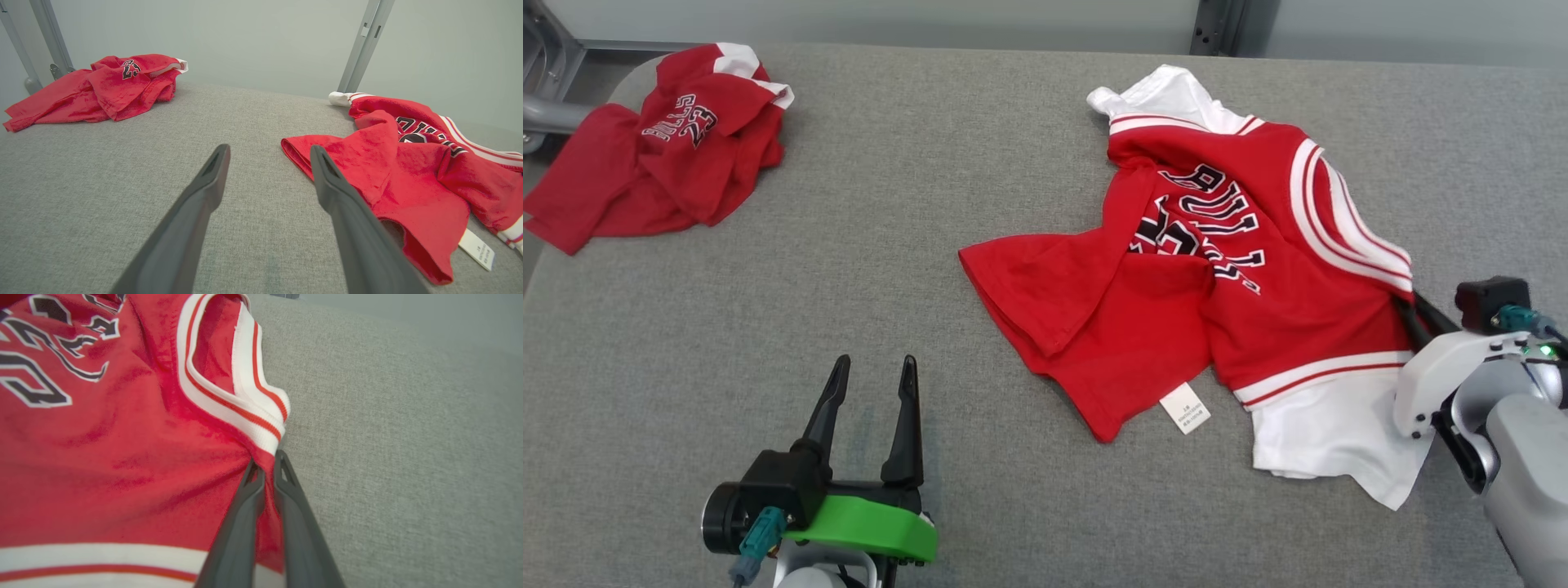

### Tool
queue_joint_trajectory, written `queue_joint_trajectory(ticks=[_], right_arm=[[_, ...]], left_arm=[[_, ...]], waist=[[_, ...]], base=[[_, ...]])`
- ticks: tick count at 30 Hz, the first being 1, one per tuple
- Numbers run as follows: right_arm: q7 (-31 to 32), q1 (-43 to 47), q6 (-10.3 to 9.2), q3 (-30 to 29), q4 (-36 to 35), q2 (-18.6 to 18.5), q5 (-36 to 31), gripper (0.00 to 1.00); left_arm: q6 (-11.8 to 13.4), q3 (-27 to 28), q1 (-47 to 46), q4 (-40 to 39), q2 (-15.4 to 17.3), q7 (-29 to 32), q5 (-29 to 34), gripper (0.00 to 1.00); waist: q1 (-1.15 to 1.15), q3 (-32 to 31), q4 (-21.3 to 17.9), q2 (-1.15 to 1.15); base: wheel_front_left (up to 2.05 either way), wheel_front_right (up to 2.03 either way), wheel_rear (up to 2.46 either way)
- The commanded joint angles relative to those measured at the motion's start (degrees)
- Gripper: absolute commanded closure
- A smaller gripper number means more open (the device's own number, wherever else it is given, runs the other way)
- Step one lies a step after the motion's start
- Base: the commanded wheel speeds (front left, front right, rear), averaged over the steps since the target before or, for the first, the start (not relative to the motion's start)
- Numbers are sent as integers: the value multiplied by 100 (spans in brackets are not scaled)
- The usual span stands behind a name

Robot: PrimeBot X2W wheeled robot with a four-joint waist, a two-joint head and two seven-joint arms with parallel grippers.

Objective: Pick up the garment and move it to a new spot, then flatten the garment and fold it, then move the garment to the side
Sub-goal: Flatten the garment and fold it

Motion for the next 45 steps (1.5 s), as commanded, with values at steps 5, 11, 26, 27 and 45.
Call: queue_joint_trajectory(ticks=[5, 11, 26, 27, 45], right_arm=[[-151, -601, -10, -98, 489, -245, -225, 100], [-294, -1177, -10, -15, 1012, -318, -595, 85], [-890, -1295, -9, -276, 825, 207, -783, 0], [-892, -1211, -10, -348, 593, 193, -862, 0], [-894, 1703, -8, -1578, -2738, 1717, -1451, 0]], left_arm=[[36, -35, -47, -25, 15, 4, -68, 0], [40, -53, -113, -41, 15, 4, -65, 0], [-52, -44, -325, -6, 16, 4, 152, 0], [-58, -29, -313, -6, 16, 4, 189, 0], [-19, 262, 350, -18, 16, 4, 28, 0]], waist=[[0, 66, 80, 0], [0, 179, 49, 0], [0, 16, -659, 0], [0, -20, -716, 0], [0, -744, -1150, 0]], base=[[0, 0, 0], [0, 0, 0], [0, 0, 0], [0, 0, 0], [0, 0, 0]])
